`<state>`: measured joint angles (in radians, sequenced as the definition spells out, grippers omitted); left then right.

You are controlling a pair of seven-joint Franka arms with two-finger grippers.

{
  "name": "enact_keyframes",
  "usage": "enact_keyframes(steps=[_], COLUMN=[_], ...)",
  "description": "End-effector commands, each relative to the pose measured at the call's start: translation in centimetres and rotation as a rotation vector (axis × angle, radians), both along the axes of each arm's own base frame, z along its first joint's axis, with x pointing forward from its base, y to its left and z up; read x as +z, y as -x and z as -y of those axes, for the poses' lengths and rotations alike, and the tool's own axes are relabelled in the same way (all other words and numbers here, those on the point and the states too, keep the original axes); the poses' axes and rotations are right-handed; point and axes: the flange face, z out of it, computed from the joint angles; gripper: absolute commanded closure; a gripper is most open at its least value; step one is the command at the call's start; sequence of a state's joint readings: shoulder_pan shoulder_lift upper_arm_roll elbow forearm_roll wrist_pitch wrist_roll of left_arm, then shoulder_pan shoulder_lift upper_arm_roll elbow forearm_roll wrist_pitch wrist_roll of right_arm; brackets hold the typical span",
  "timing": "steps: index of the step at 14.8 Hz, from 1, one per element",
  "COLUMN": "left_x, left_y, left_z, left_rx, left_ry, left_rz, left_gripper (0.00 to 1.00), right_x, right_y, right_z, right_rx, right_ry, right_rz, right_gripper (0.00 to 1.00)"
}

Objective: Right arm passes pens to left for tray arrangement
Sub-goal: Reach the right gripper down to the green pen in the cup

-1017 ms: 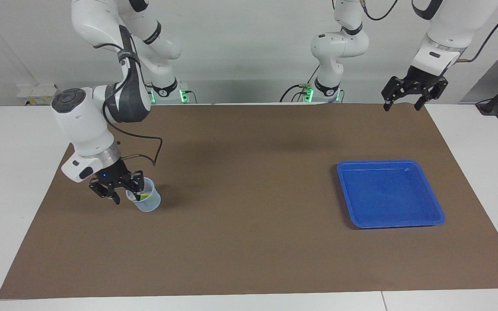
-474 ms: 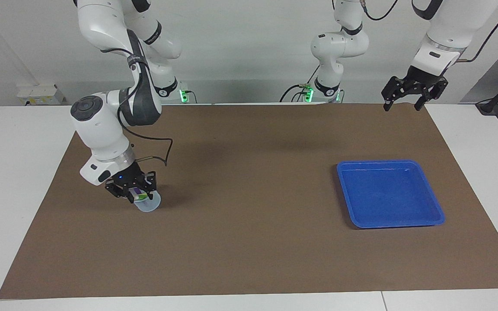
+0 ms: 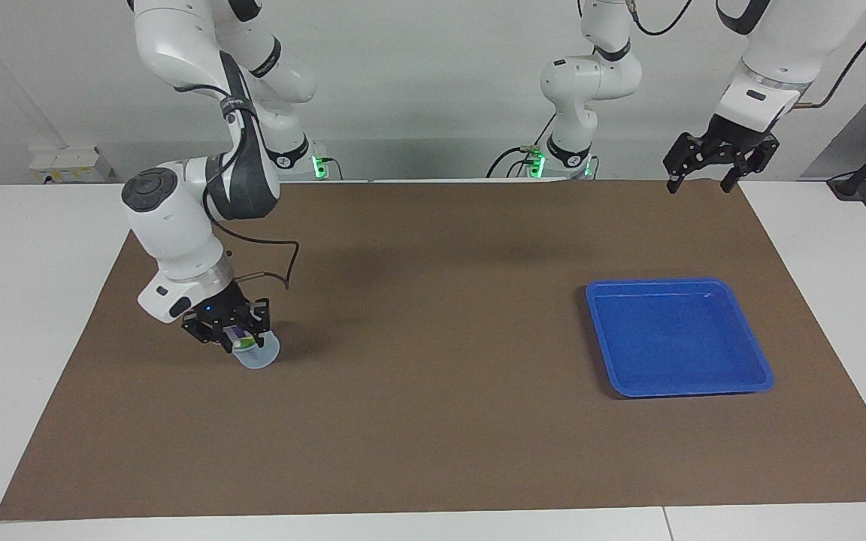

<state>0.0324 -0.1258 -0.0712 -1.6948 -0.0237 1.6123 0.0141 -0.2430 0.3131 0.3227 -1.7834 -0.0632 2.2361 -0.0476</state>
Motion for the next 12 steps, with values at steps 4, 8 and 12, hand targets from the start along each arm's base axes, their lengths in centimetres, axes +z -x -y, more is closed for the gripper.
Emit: enact_keyframes(steps=[4,8,12], left_x=[0.55,0.55,0.55], left_y=[0.66,0.66,0.66], left_z=[0.15,0.15,0.15], left_rx=[-0.003,-0.003,-0.003], left_ry=[0.0,0.0,0.0], left_rz=[-0.003,-0.003,-0.003], left_gripper=[0.0,0.0,0.0], right_x=[-0.19,-0.08,-0.15], right_y=[1.44,1.44,1.39], right_z=[0.54,0.54,0.64], right_rx=[-0.02,-0.02,-0.022], right_ry=[0.017,0.019,0.018], right_rz=[-0.032,-0.029,-0.028], right_gripper=[0.48,0.57,0.64])
